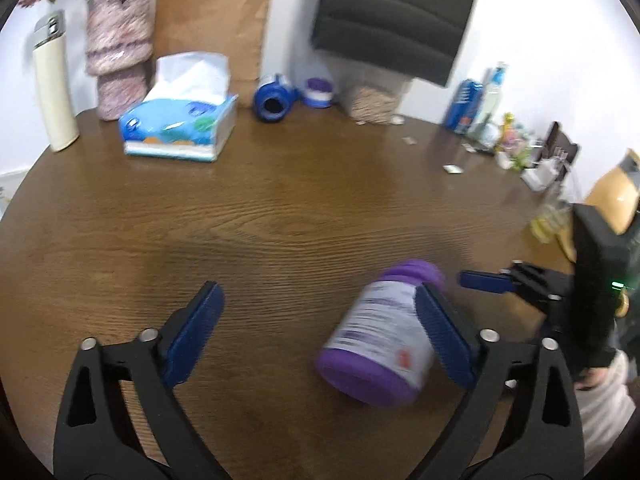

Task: Flip cup upright
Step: 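Lift the bottle with the right gripper and bring it toward the left gripper, then grasp the bottle with the left gripper while the right gripper releases it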

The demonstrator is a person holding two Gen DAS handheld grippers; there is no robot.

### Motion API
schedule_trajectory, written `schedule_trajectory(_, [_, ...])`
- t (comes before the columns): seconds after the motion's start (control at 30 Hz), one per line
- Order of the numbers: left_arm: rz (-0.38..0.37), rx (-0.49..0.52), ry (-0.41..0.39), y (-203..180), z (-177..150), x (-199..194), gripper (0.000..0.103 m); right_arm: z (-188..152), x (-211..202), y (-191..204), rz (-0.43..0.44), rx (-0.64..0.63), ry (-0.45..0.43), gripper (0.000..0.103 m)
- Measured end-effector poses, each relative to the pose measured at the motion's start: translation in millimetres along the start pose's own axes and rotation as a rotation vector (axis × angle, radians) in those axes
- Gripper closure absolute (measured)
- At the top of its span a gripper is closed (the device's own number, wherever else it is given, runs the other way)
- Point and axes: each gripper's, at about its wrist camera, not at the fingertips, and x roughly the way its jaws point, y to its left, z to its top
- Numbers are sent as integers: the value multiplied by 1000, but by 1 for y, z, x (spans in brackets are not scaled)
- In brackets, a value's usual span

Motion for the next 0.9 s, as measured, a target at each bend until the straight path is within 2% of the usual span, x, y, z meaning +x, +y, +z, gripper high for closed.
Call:
schedule_trajectory(0.1, [-1,115,70,-25,5,8,1,-6,-15,-11,-17,54,-44,24])
schedule_trajectory(0.17, [4,242,179,-49,4,26,1,-6,-19,-22,-34,94,-63,24])
schedule_trajectory(0.23, [-8,344,254,-65,0,43,2,-9,-23,-36,-43,139,-72,24])
schedule_trajectory(0.27, [-8,386,306,-71,-1,55,5,-12,-24,-40,-35,162,-66,24])
schedule_trajectory(0.3, [1,407,353,-73,-2,64,12,-15,-28,-47,-23,197,-74,24])
schedule_trajectory(0.33, [21,416,393,-75,-3,73,36,-16,-31,-53,-9,223,-92,24])
schedule_trajectory(0.37, [47,414,440,-75,-4,82,43,-17,-34,-55,-4,227,-99,24])
schedule_trajectory(0.4, [59,409,449,-74,-4,85,43,-17,-35,-56,-13,227,-102,24])
schedule_trajectory(0.5, [87,398,402,-76,-5,78,43,-18,-37,-55,-27,229,-104,24])
schedule_trajectory(0.6, [73,366,297,-77,-1,50,43,-16,-43,-49,-36,213,-121,24])
schedule_trajectory(0.67, [92,346,213,-77,5,23,43,-13,-56,-44,-30,213,-146,24])
schedule_trajectory(0.7, [103,334,166,-77,6,8,43,-12,-67,-39,5,217,-175,24])
schedule_trajectory(0.77, [124,322,52,-73,6,-31,43,-7,-91,-33,128,241,-248,24])
schedule_trajectory(0.8, [120,318,14,-72,6,-42,43,-4,-104,-28,191,257,-275,21])
schedule_trajectory(0.87, [106,327,-85,-73,2,-70,43,6,-126,-14,305,274,-307,10])
schedule_trajectory(0.9, [88,338,-149,-75,-5,-87,43,12,-135,-5,349,275,-314,9])
